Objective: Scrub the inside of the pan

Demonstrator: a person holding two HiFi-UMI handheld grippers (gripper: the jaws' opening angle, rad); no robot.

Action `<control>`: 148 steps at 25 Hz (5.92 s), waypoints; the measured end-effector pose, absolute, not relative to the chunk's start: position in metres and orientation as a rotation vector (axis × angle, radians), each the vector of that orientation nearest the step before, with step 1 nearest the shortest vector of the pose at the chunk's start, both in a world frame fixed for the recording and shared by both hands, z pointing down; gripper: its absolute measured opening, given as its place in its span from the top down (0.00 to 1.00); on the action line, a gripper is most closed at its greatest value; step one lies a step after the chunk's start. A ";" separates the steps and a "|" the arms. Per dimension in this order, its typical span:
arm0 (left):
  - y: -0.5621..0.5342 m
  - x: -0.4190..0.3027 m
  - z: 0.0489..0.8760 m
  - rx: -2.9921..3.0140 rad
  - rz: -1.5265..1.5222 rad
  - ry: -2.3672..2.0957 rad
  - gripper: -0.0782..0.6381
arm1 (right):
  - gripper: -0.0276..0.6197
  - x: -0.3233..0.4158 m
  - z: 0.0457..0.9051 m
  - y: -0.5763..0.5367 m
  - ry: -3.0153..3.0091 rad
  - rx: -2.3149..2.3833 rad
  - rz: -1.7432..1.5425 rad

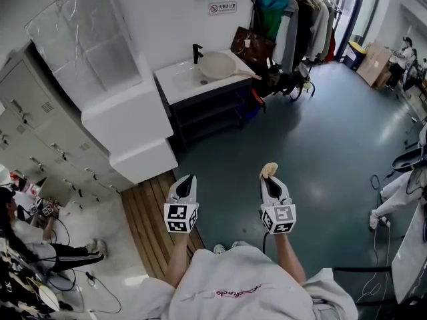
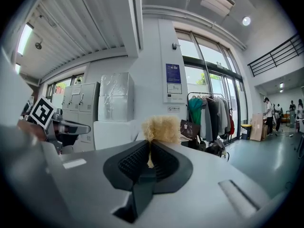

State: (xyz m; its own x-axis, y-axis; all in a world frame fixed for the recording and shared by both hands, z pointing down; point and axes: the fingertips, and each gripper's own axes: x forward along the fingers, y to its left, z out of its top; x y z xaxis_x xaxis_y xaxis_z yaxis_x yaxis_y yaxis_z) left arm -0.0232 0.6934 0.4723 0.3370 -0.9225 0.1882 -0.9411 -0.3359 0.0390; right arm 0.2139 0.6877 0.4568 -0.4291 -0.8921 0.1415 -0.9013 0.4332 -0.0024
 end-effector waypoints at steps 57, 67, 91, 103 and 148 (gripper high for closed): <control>0.385 -0.004 0.470 2.458 0.251 -1.704 0.89 | 0.92 0.192 0.471 0.388 -2.617 1.456 0.161; 0.312 0.019 0.468 2.458 0.249 -1.730 0.89 | 0.92 0.212 0.470 0.312 -2.638 1.429 0.144; 0.298 0.009 0.498 2.371 0.275 -1.770 0.89 | 0.92 0.193 0.504 0.284 -2.663 1.312 0.200; 0.264 -0.008 0.500 2.377 0.262 -1.785 0.89 | 0.92 0.179 0.509 0.253 -2.670 1.315 0.192; -0.162 -0.110 0.488 2.482 0.245 -1.618 0.89 | 0.92 0.064 0.486 -0.148 -2.575 1.429 0.149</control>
